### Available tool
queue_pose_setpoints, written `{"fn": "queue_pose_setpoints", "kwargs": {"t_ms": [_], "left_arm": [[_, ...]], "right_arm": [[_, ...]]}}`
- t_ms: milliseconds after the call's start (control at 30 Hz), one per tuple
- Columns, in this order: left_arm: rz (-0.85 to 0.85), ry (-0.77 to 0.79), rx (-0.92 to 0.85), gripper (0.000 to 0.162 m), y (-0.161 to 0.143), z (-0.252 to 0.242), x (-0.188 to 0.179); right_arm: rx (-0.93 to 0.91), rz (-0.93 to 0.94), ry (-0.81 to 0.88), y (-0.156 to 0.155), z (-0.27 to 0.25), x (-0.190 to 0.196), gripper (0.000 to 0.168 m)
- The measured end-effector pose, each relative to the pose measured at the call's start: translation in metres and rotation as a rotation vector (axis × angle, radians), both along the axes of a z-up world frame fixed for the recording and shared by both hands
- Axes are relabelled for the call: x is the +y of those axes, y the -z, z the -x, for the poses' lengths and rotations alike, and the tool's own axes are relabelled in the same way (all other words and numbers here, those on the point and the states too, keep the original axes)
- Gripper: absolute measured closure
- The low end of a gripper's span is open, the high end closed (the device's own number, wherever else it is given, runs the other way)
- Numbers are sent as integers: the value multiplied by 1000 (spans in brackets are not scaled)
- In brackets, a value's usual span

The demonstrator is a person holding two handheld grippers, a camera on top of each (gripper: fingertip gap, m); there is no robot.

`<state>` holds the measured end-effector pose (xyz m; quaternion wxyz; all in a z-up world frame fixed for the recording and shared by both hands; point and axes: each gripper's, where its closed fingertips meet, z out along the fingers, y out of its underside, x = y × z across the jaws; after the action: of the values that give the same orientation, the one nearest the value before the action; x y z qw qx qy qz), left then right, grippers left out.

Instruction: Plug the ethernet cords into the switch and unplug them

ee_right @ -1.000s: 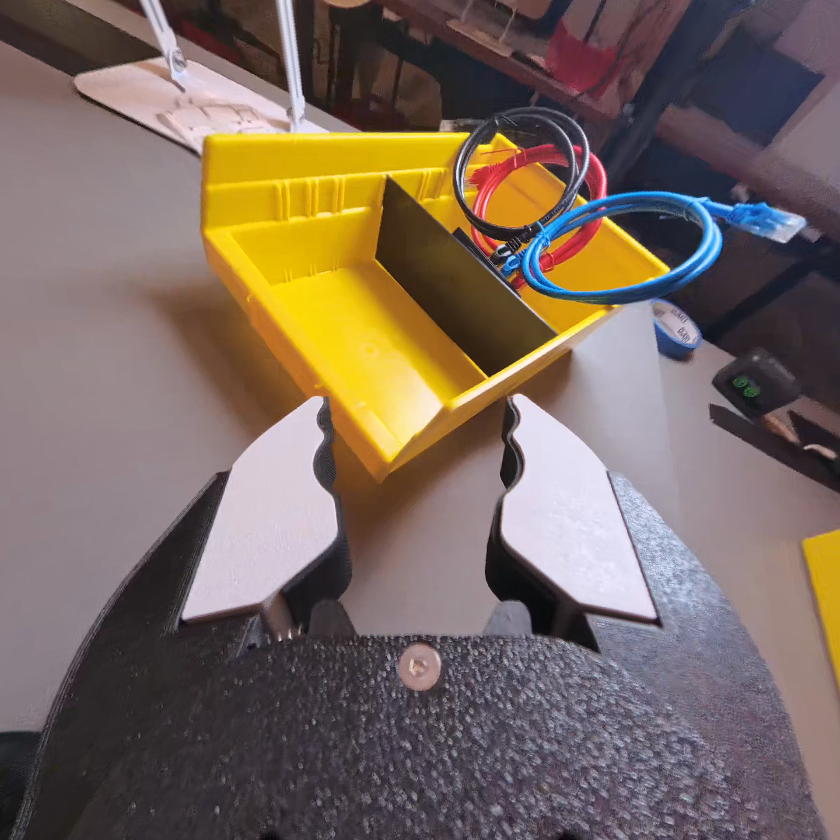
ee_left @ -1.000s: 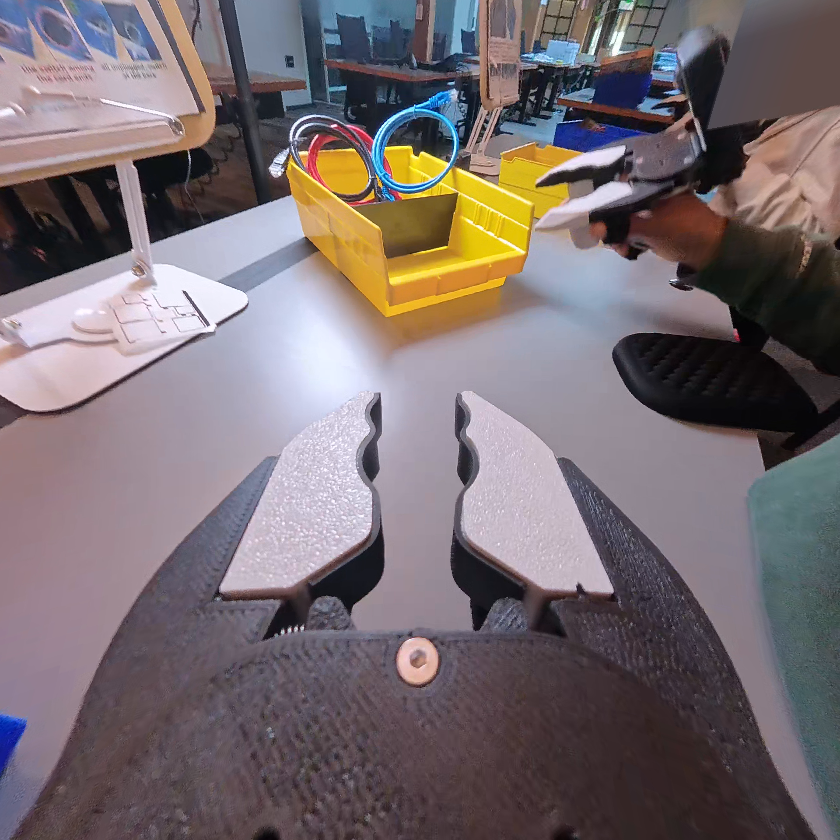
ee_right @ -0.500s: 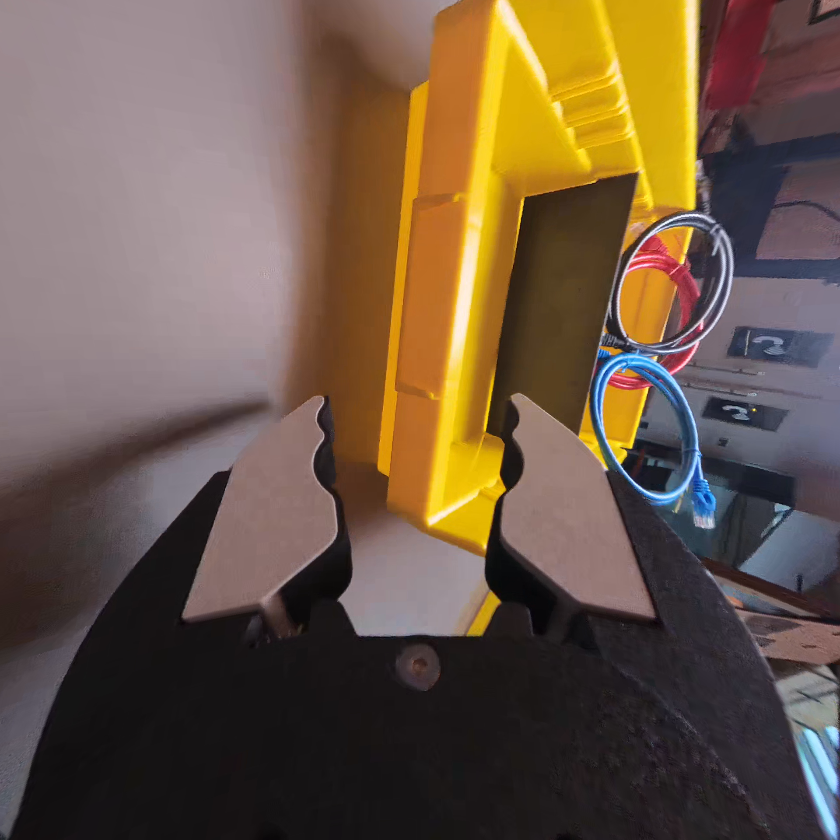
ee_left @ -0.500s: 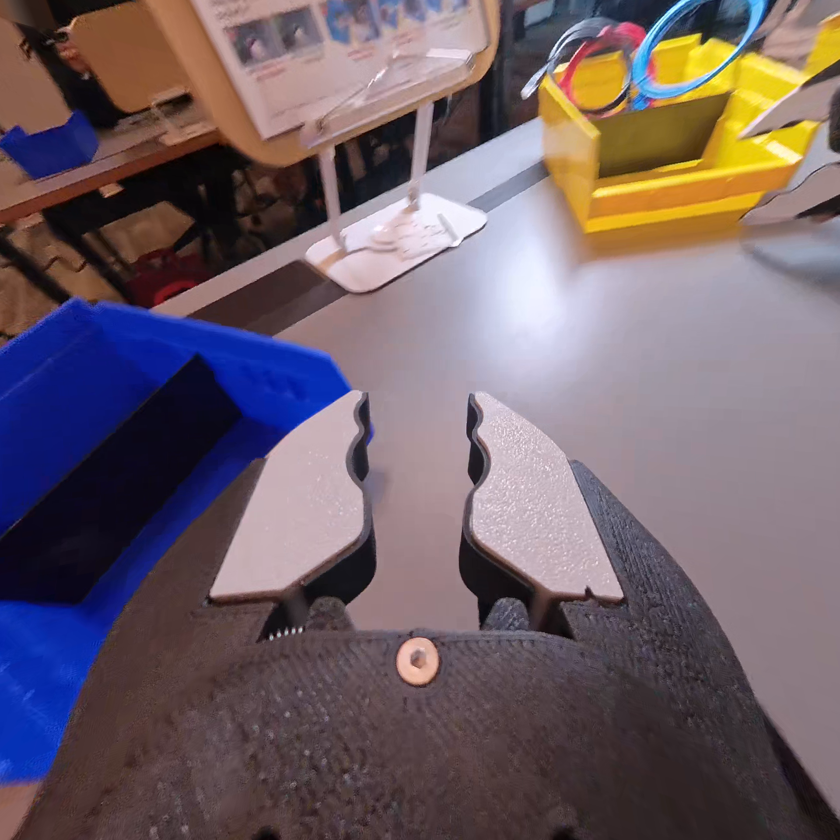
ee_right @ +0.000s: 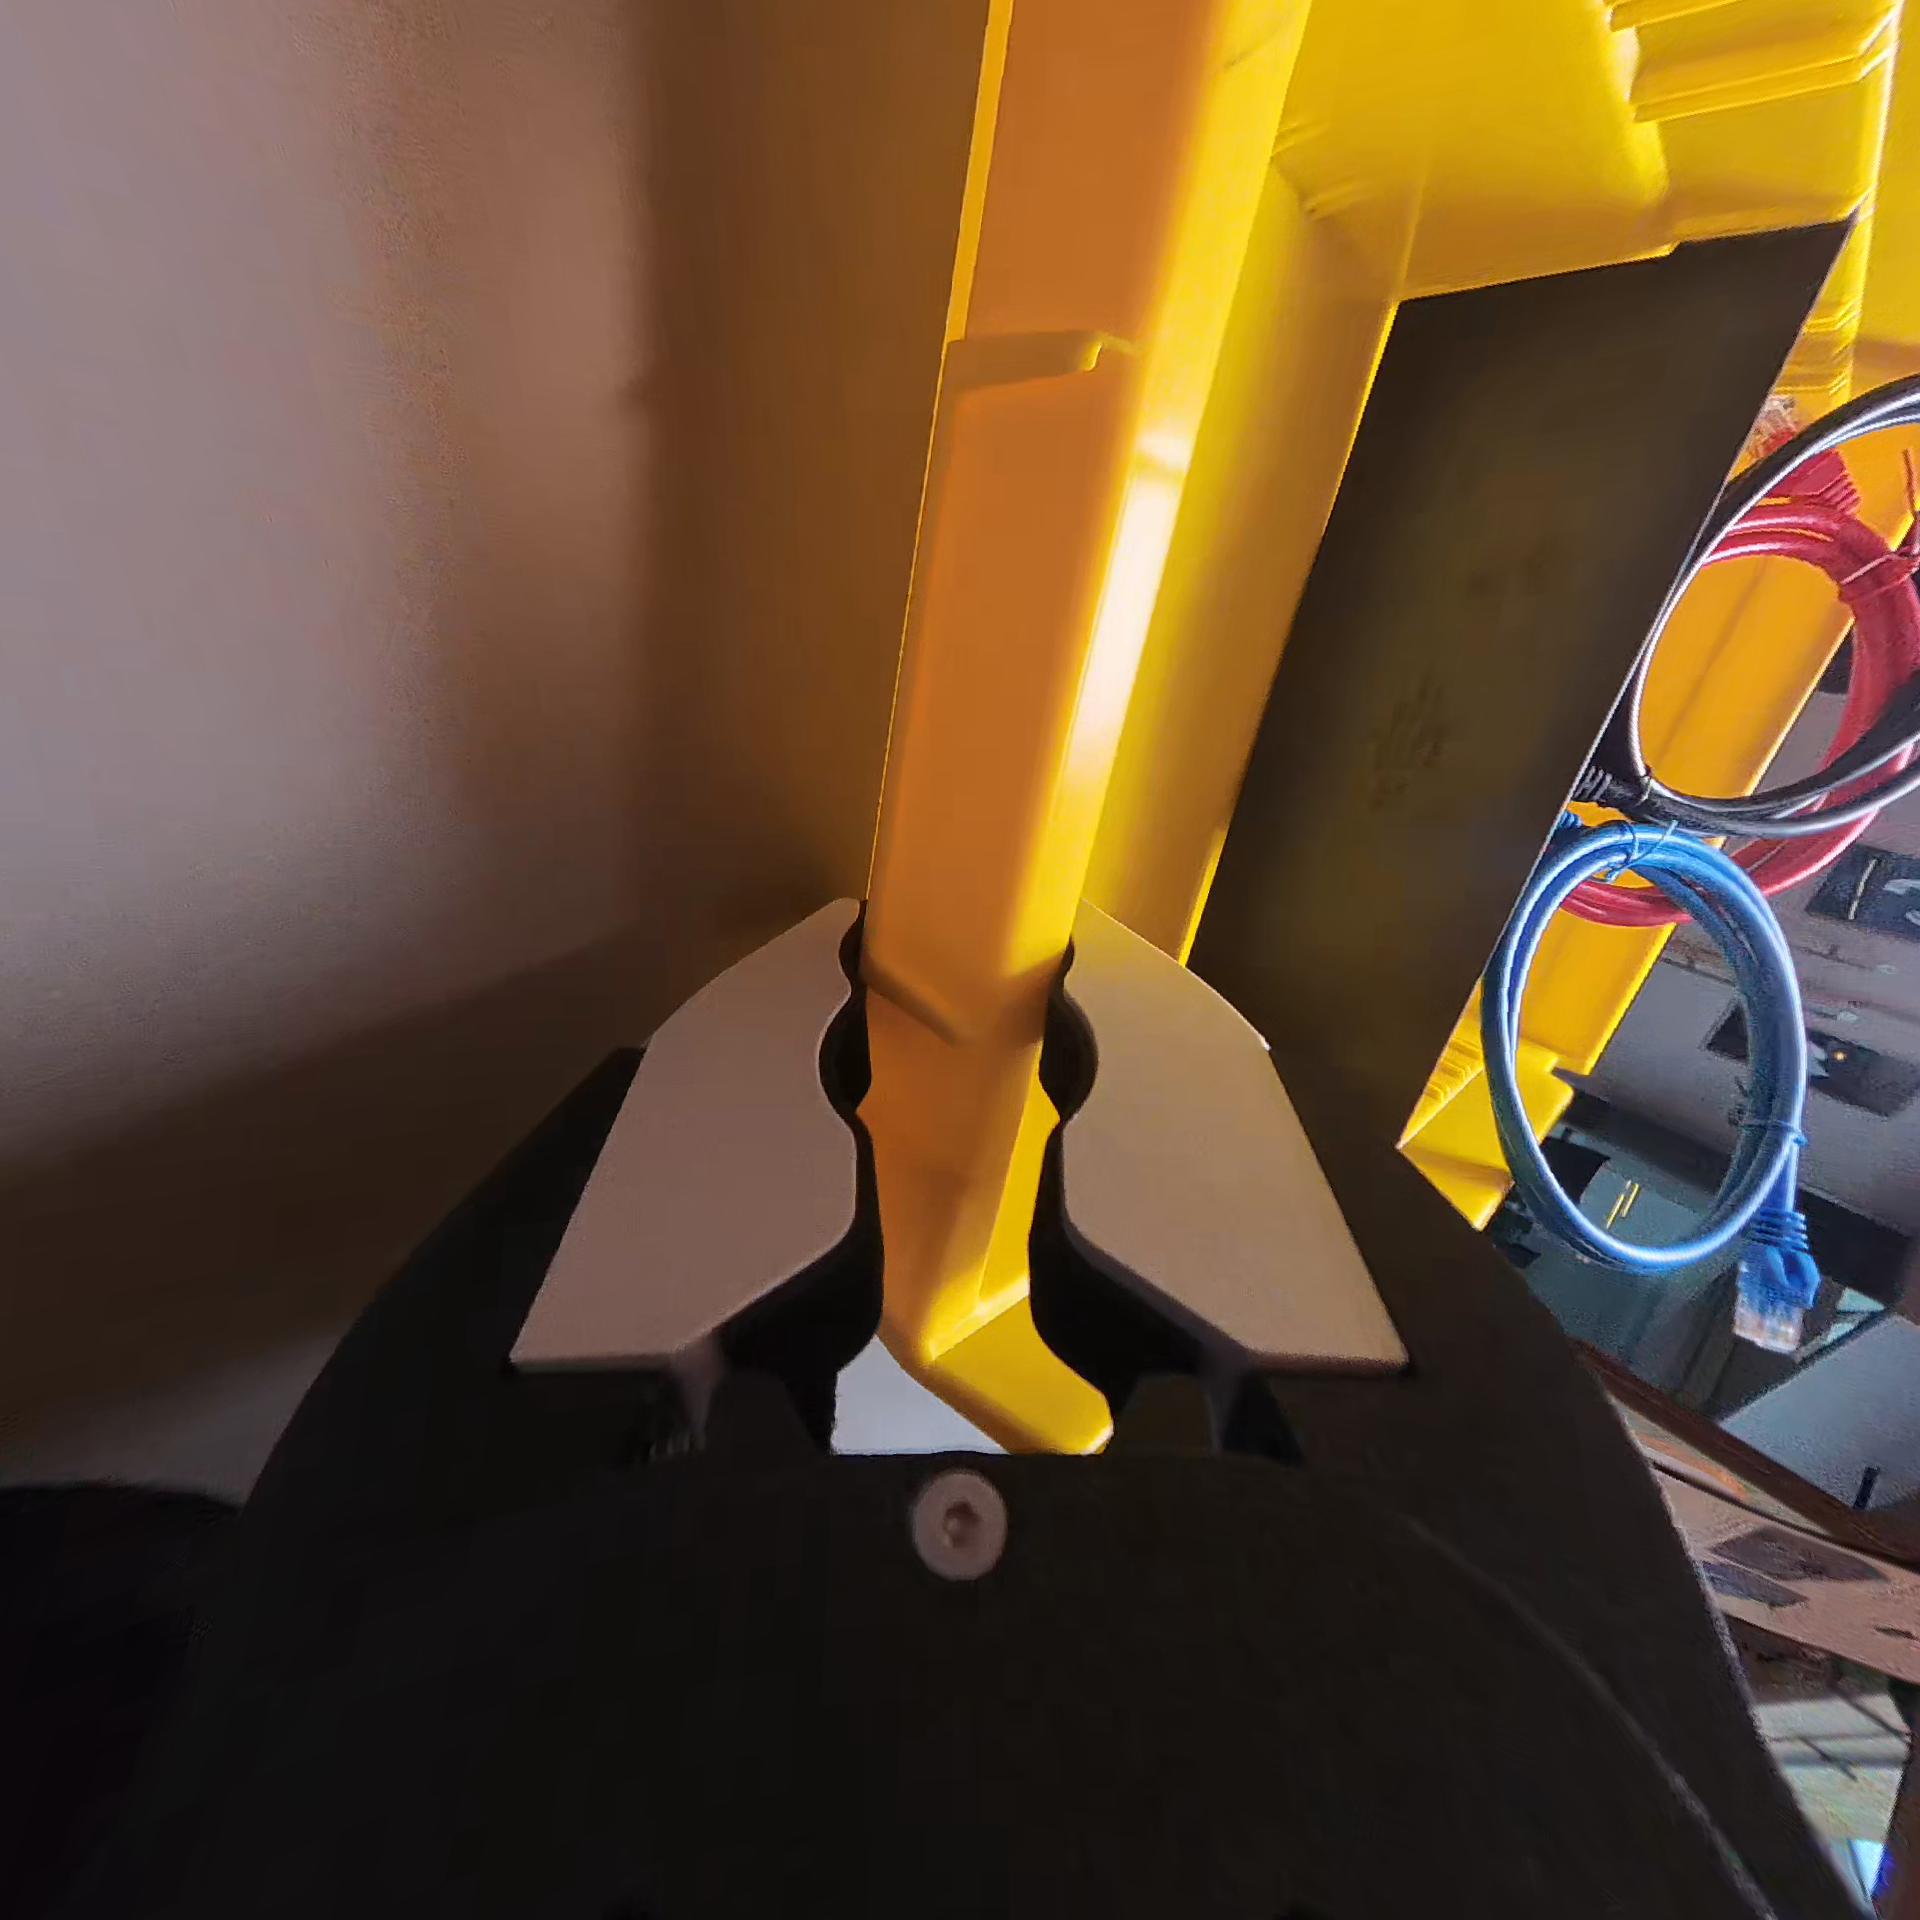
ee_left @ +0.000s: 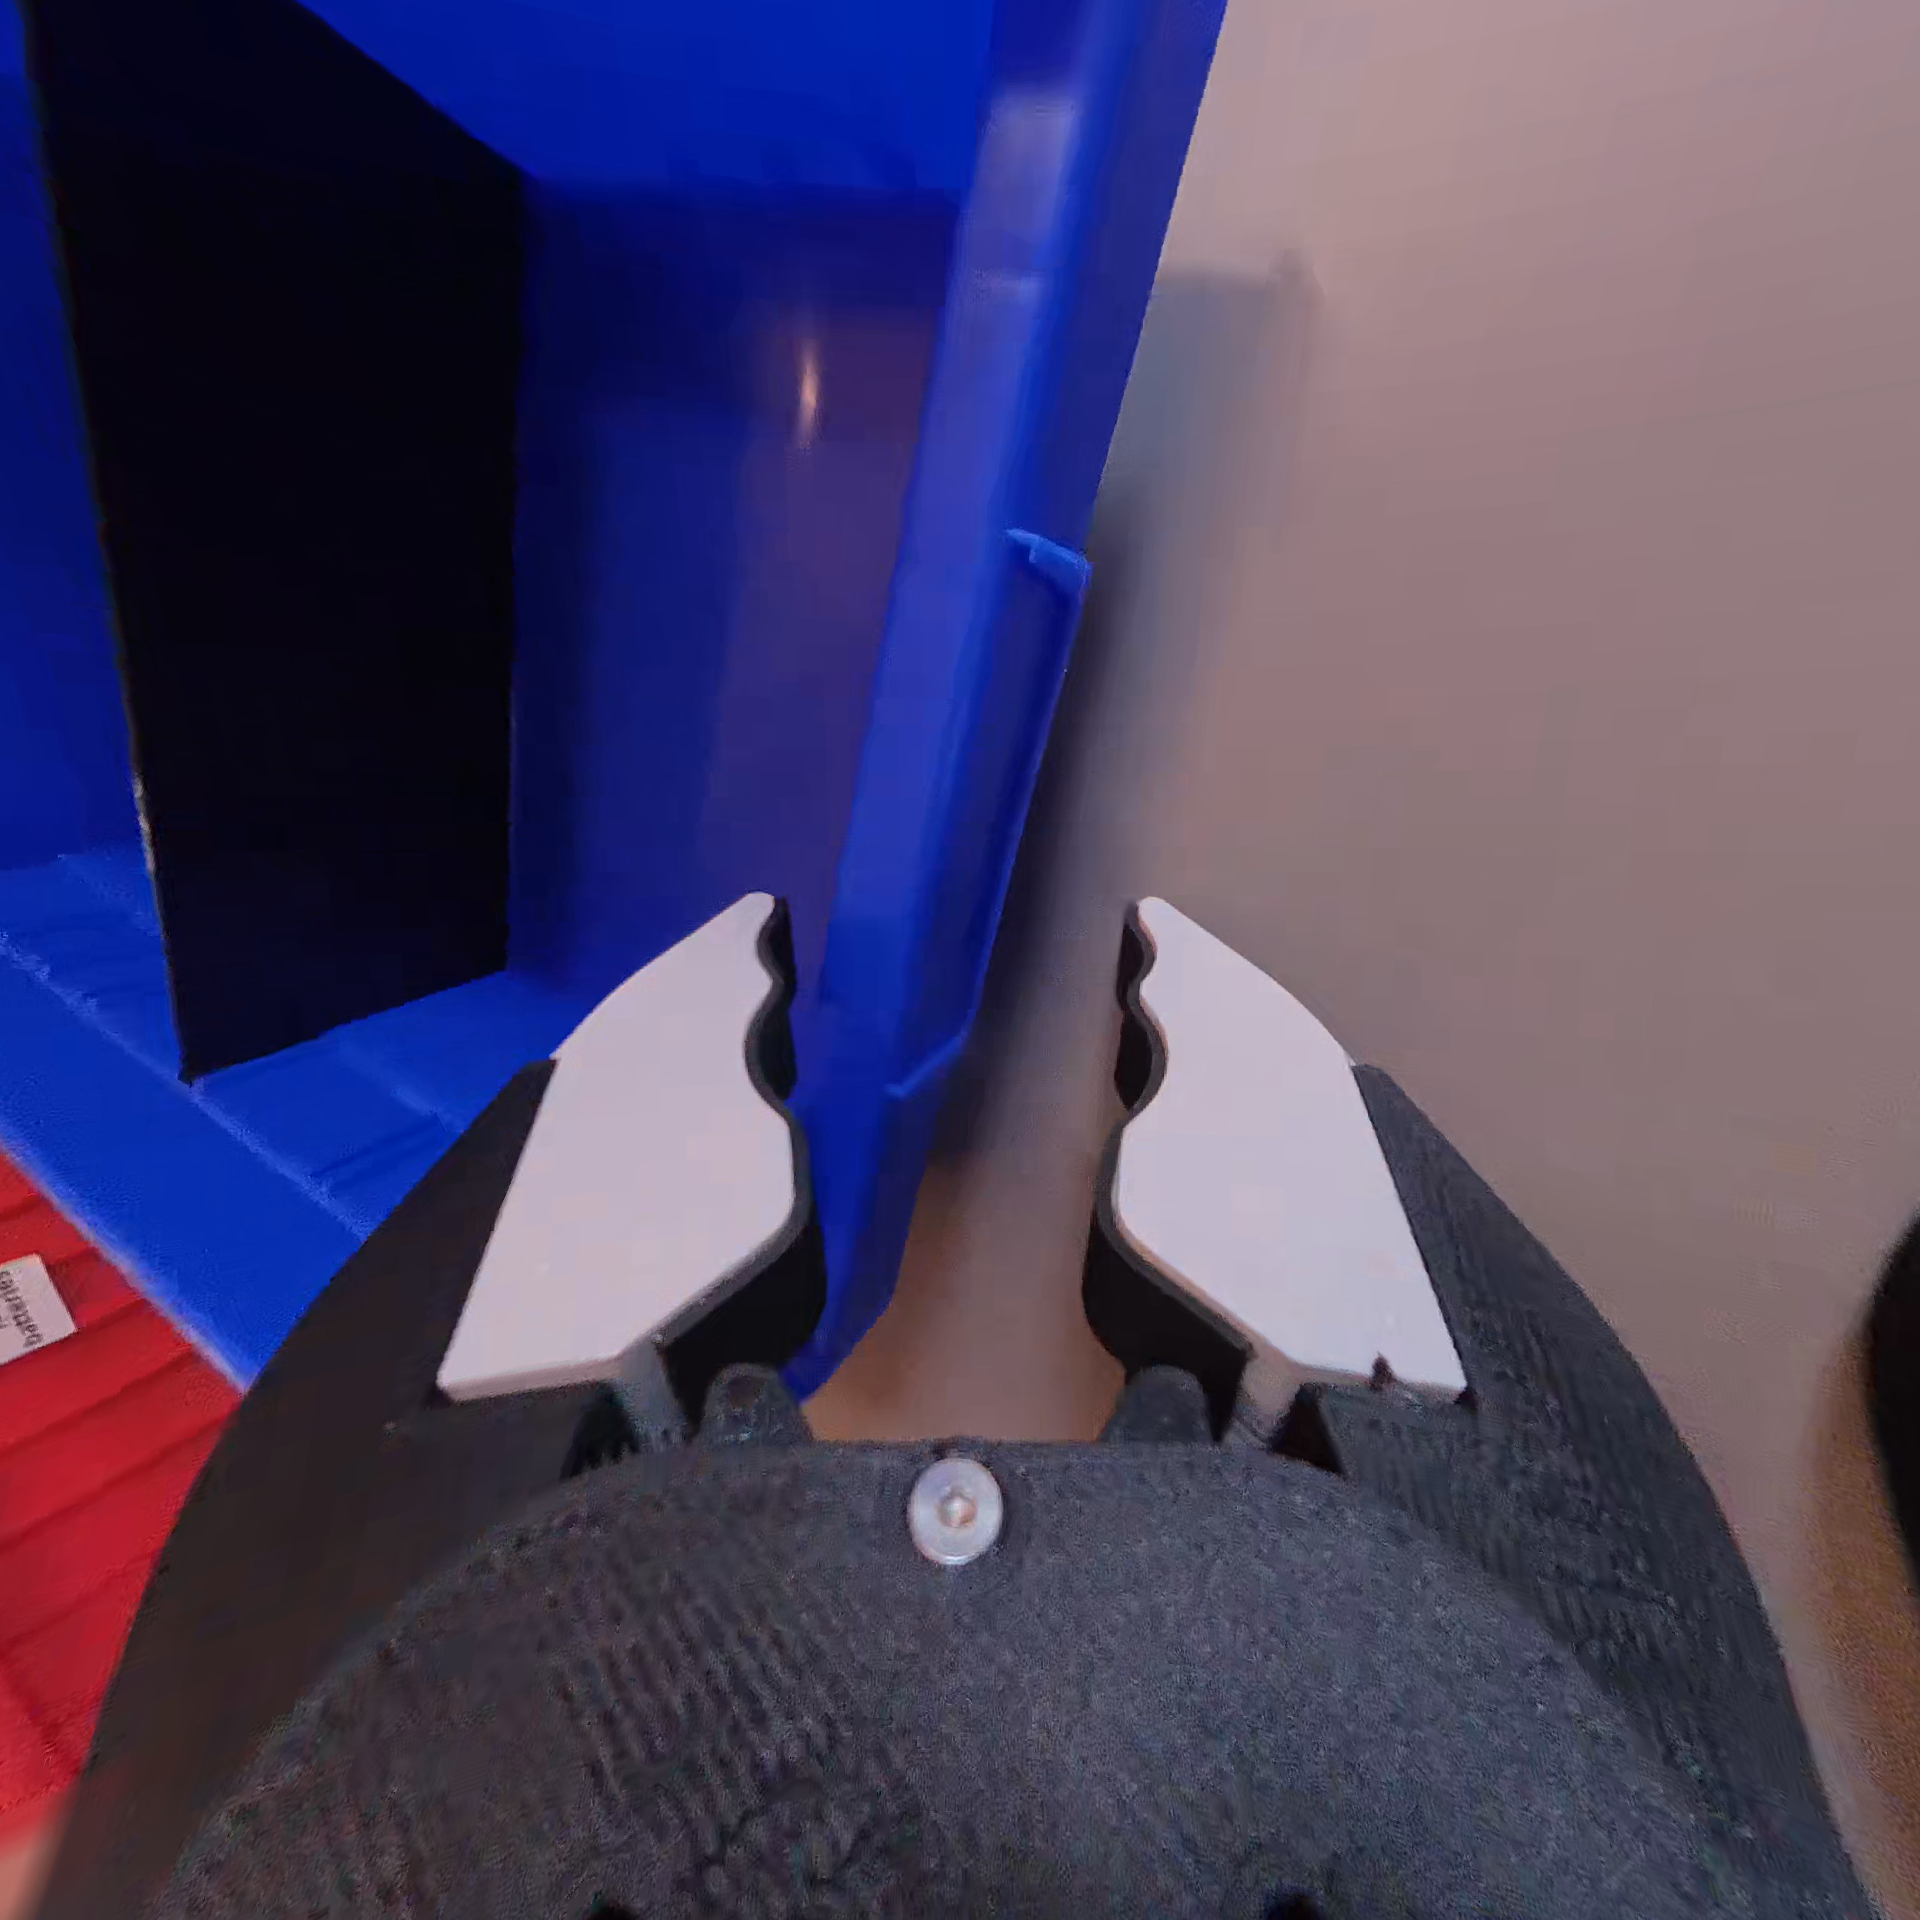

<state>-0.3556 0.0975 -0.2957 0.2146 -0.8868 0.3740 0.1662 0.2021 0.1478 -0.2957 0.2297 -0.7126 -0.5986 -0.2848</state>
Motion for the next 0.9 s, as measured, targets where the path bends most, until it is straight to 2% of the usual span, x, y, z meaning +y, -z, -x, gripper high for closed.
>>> {"fn": "queue_pose_setpoints", "kwargs": {"t_ms": [33, 100, 133, 333, 500, 567, 633, 700, 733, 800, 900], "left_arm": [[2, 4, 24, 114, 4, 2, 4], [-26, 33, 94, 128, 5, 6, 12], [-41, 70, 124, 131, 4, 3, 13], [-135, 248, 109, 133, 2, -56, 2], [-170, 463, 37, 131, 2, -130, -22], [-207, 511, 49, 131, 1, -158, -14], [-270, 564, 63, 131, -1, -182, 0], [-362, 604, 59, 125, -12, -195, 7], [-424, 614, 24, 120, -24, -199, 7], [-495, 585, -134, 124, -49, -204, -3], [-421, 529, -631, 123, -82, -243, -46]], "right_arm": [[0, -1, -17, 0, 5, -13, 139], [4, -1, -49, 0, 15, -38, 138], [6, -3, -66, 0, 20, -50, 138], [33, -21, -213, -1, 56, -100, 138], [81, -40, -323, -2, 81, -119, 139], [173, -90, -369, -8, 99, -118, 132], [305, -138, -392, -24, 115, -120, 116], [541, -128, -365, -48, 123, -129, 109], [680, -124, -331, -62, 123, -133, 107], [919, -188, -226, -92, 106, -131, 102], [1132, -335, 10, -115, 55, -112, 98]]}}
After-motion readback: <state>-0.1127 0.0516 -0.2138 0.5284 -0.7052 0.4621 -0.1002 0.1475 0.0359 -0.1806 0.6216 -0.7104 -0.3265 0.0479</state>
